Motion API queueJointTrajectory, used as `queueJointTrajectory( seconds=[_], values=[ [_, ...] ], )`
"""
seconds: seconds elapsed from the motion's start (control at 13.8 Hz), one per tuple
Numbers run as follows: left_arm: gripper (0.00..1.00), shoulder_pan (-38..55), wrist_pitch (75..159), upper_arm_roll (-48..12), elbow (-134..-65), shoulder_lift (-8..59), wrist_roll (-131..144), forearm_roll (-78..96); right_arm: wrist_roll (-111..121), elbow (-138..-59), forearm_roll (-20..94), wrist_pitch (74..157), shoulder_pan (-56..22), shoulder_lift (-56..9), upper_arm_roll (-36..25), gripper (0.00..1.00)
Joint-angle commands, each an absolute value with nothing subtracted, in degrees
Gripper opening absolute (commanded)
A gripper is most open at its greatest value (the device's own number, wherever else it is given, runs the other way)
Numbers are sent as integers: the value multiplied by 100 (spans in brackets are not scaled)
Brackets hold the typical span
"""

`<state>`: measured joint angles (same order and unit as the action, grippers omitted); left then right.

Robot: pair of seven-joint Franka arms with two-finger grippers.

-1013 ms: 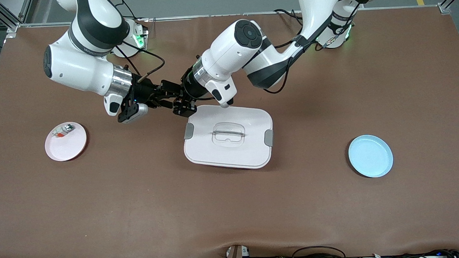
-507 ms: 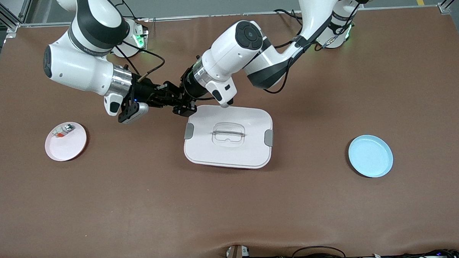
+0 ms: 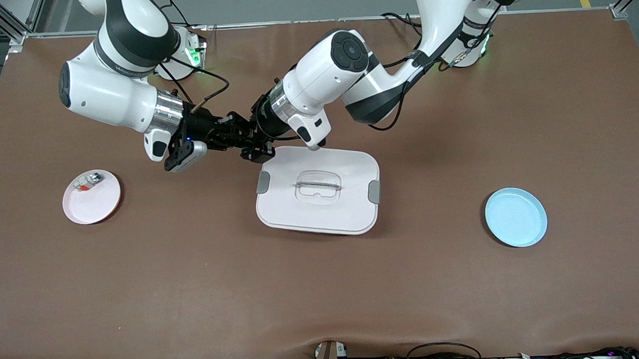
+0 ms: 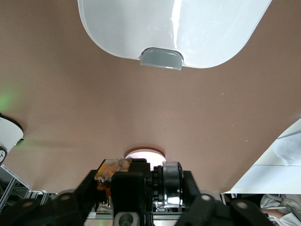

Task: Transfer orange switch to right arm and place
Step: 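Carry the switch to the white plate while the left gripper withdraws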

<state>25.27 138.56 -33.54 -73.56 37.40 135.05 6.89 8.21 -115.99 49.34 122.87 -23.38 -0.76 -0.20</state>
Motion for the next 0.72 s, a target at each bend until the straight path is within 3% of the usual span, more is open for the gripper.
queueJointTrajectory(
  seconds=[0.0, 0.36, 0.65],
  values=[
    [100, 2479, 13799, -3357, -7260, 3718, 13307, 817, 1211, -11444, 4651, 12243, -2312, -175, -79, 0],
    [100, 2093, 13686, -3348, -7269, 3253, 13123, 407, 1878, -11285, 3974, 12129, -2014, -342, -97, 0],
    [100, 1601, 13273, -3349, -7321, 2744, 12308, -18, 3750, -11303, 3736, 11770, -1443, -676, -105, 0]
  ],
)
